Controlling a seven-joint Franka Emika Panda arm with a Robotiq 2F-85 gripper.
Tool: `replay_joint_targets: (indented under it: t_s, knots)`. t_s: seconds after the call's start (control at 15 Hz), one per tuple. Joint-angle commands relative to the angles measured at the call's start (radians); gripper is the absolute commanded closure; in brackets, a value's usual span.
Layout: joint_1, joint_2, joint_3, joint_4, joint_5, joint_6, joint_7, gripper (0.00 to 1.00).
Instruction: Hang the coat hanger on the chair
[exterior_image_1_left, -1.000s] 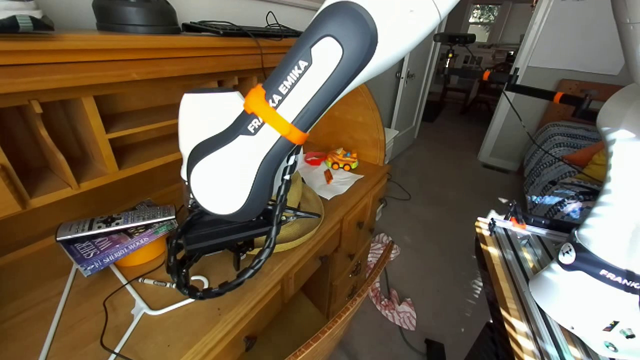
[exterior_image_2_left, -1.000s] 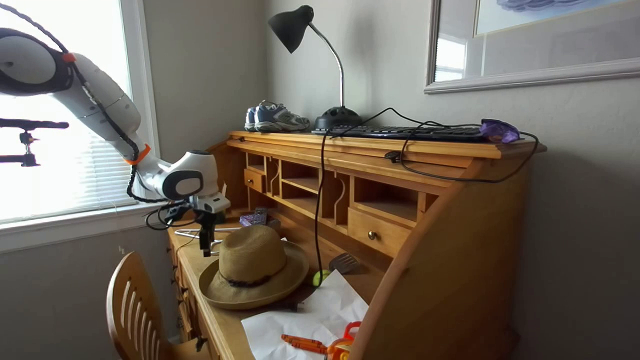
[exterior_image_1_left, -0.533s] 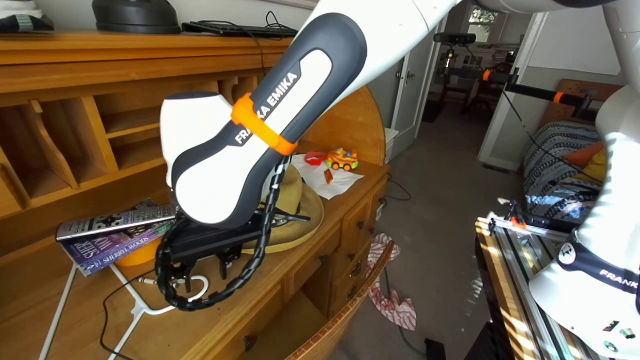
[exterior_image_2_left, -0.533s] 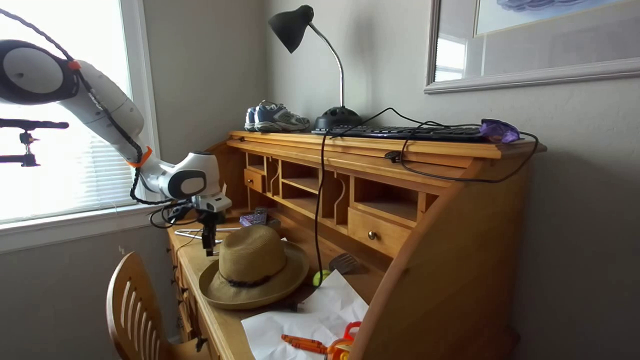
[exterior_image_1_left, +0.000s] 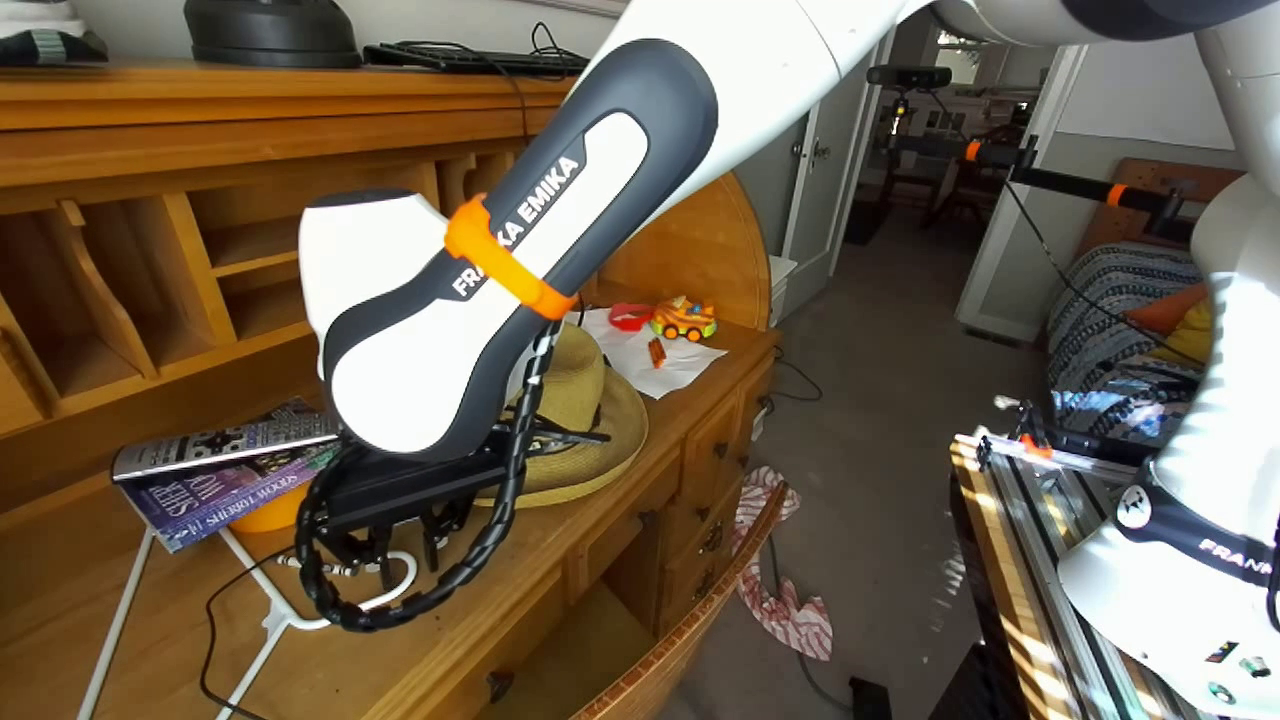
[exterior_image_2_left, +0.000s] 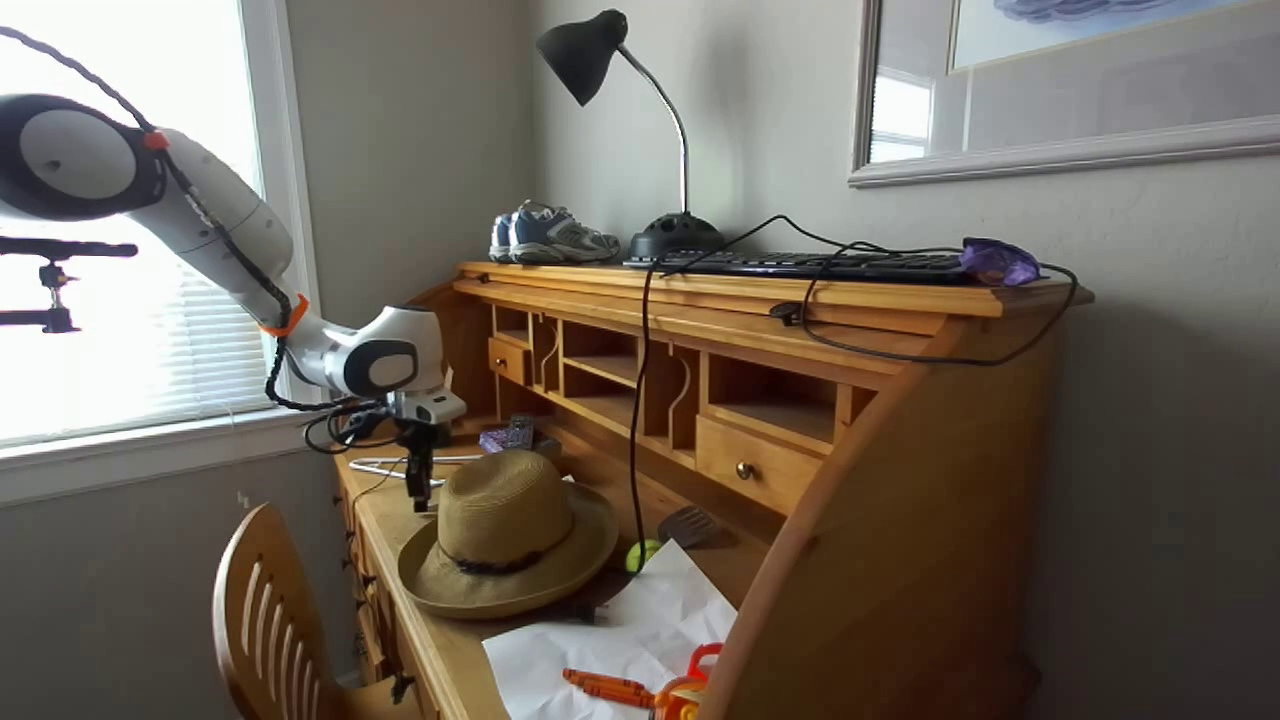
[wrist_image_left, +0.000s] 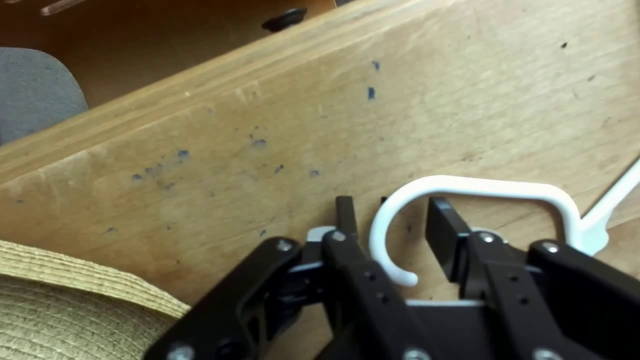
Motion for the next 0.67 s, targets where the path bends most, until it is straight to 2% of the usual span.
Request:
replay_joint_targets:
  t_s: [0.0, 0.13, 0.2, 0.33, 0.47, 0.6]
  knots:
    - [0.010, 0.036, -0.012, 0.047, -0.026, -0.032, 0.035, 0.58]
    - [0.011, 0.043, -0.015, 0.052, -0.029, -0.030, 0.036, 0.65]
    - [0.012, 0.046, -0.018, 0.054, -0.031, -0.027, 0.036, 0.86]
    - [0.012, 0.048, -0.021, 0.059, -0.035, -0.025, 0.040, 0.91]
    - [0.013, 0.042, -0.024, 0.059, -0.037, -0.021, 0.046, 1.00]
    - [0.011, 0.028, -0.016, 0.054, -0.030, -0.021, 0.047, 0.97]
